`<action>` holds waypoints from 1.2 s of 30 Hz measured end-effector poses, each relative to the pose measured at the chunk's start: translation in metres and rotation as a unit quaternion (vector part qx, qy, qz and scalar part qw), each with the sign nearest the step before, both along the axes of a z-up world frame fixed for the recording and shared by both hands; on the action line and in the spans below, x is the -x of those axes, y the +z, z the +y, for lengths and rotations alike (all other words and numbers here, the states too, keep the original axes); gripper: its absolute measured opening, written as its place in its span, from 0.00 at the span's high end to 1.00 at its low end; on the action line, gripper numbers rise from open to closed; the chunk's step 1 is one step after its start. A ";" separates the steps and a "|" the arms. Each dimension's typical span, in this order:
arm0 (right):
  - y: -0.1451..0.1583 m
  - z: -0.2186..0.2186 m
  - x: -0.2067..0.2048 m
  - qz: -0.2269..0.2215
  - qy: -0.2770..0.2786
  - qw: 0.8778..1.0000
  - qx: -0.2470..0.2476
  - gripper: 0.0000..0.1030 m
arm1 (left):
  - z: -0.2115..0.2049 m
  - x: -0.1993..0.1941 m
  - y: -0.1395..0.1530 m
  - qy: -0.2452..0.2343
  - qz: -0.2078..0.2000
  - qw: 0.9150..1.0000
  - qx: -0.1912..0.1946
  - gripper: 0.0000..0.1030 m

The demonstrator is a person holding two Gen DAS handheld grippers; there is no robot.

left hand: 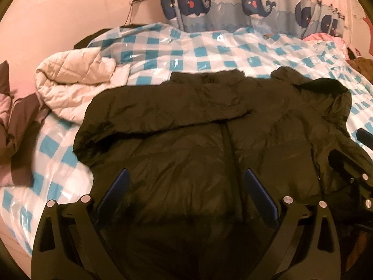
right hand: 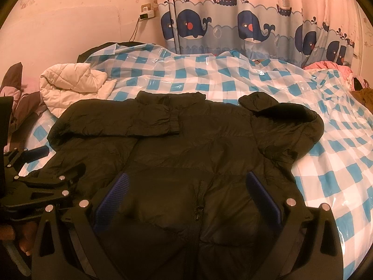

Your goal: Fold large clothes

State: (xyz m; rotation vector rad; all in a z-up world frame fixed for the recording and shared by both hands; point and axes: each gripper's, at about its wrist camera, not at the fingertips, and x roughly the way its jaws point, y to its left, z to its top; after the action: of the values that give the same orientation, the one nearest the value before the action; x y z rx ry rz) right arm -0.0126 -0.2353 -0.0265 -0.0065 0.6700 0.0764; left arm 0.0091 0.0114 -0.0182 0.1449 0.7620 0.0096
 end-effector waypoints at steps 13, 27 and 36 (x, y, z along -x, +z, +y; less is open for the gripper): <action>-0.001 -0.001 0.000 0.000 0.000 1.000 0.000 0.06 | 0.004 -0.005 0.006 0.010 0.003 0.999 0.033 0.09; 0.011 -0.017 -0.004 0.002 0.012 1.000 0.004 0.06 | -0.006 -0.017 0.009 -0.001 0.012 0.999 0.034 0.08; 0.054 -0.089 -0.153 0.057 -0.036 0.984 0.164 0.06 | -0.003 -0.034 -0.002 0.001 0.038 0.997 0.064 0.08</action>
State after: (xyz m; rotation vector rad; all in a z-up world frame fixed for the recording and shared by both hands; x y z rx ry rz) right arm 0.1402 -0.3239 0.0275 -0.2966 0.7901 -0.1039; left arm 0.0427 0.0088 -0.0207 0.0236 0.8364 -0.0427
